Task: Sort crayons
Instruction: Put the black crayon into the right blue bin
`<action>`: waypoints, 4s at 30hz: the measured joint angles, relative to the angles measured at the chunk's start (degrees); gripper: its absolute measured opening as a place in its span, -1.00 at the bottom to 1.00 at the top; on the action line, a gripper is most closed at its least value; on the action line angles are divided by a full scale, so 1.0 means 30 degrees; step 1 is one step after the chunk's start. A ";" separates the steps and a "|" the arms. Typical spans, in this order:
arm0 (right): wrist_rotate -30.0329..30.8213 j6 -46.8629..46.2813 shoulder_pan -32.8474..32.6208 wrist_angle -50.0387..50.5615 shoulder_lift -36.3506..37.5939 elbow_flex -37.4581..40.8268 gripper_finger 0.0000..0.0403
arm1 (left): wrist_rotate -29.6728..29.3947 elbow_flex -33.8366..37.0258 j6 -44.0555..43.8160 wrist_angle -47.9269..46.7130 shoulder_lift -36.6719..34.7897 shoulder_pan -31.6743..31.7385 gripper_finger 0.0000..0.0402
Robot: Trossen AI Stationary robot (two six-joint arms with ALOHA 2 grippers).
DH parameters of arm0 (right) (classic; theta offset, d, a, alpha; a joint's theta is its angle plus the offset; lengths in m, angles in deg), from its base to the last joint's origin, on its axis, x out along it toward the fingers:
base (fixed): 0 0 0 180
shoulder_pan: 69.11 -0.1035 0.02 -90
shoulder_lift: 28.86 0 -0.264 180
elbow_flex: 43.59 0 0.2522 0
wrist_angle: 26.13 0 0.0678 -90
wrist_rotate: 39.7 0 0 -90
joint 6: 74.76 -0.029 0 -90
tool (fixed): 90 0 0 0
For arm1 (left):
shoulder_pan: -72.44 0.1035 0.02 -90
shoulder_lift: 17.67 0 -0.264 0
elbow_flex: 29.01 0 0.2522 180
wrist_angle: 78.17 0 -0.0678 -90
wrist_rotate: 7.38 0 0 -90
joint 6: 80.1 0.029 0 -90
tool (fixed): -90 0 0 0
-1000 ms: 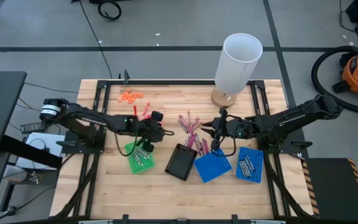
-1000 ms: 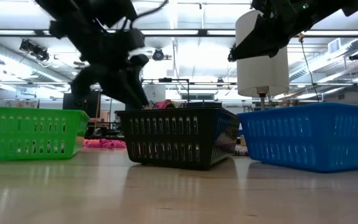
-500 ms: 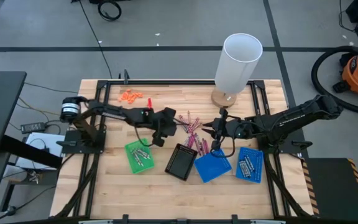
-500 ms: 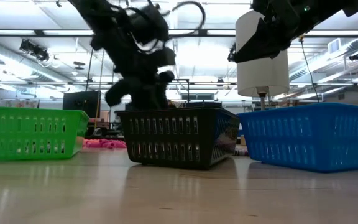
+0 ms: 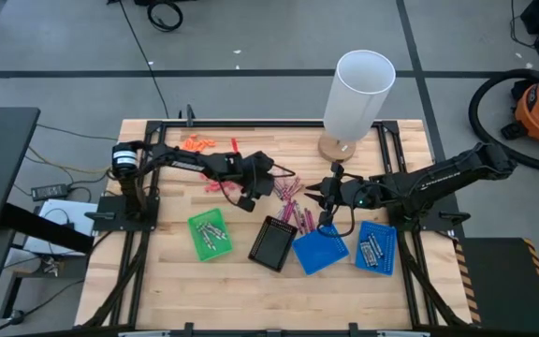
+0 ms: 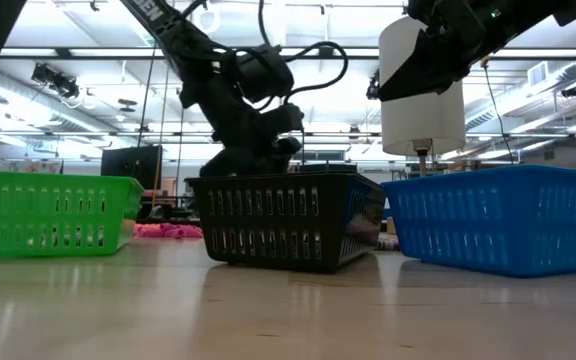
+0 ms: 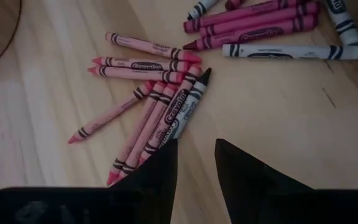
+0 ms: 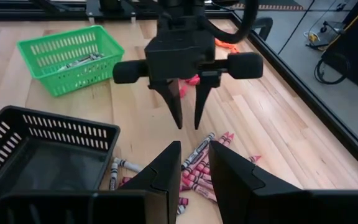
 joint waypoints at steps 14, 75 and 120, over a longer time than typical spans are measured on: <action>0.0182 -0.1074 0.0000 0.1082 -0.0007 0.0000 -0.55 | -0.0174 -0.0295 0.1295 0.0670 0.0059 0.0286 -0.41; -0.0479 -0.0918 -0.0044 0.0113 -0.0015 0.0000 -0.55 | 0.2025 -0.2262 0.1291 -0.3234 0.3072 0.0452 -0.42; 0.0104 -0.0906 -0.0444 0.1234 0.0269 0.0015 -0.55 | -0.1122 -0.2021 -0.2753 -0.1714 -0.1327 -0.0716 -0.92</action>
